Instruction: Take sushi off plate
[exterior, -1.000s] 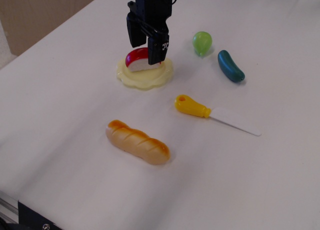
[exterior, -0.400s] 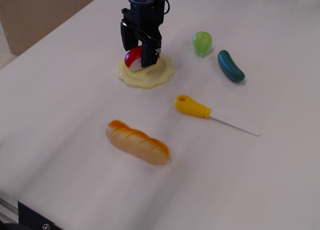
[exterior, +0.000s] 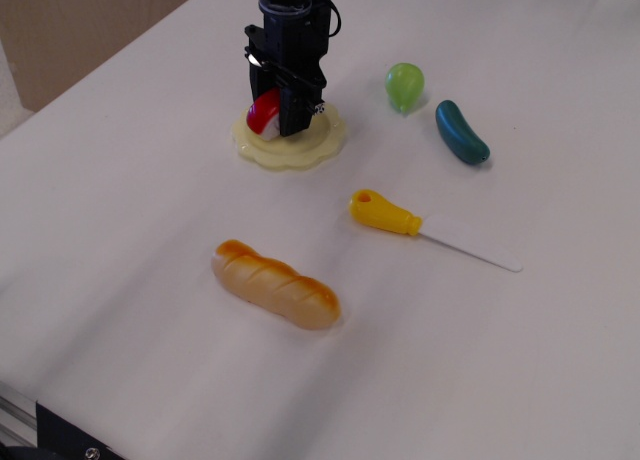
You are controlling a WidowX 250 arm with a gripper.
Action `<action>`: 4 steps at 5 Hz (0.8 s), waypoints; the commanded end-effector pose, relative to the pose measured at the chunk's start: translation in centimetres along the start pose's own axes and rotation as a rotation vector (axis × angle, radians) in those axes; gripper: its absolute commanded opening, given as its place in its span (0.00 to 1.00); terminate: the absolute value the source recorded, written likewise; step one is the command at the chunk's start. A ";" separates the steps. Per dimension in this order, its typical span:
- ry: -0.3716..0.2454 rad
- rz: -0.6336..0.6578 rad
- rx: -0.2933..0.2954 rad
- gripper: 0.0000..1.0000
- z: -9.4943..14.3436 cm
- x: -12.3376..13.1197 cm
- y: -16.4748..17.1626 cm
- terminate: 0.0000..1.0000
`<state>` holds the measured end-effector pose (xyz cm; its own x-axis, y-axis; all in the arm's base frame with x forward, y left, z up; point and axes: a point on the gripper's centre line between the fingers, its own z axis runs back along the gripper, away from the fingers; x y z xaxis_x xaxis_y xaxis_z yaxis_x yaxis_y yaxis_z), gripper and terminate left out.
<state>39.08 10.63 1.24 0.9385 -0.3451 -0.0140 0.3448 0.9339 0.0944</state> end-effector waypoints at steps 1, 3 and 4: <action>-0.108 0.099 0.110 0.00 7.2 -0.5 1.0 0.00; -0.072 0.220 0.133 0.00 8.2 -5.8 -1.0 0.00; -0.076 0.270 0.058 0.00 6.6 -9.5 -2.7 0.00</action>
<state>27.90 10.77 5.72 0.9957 -0.0834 0.0395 0.0787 0.9910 0.1087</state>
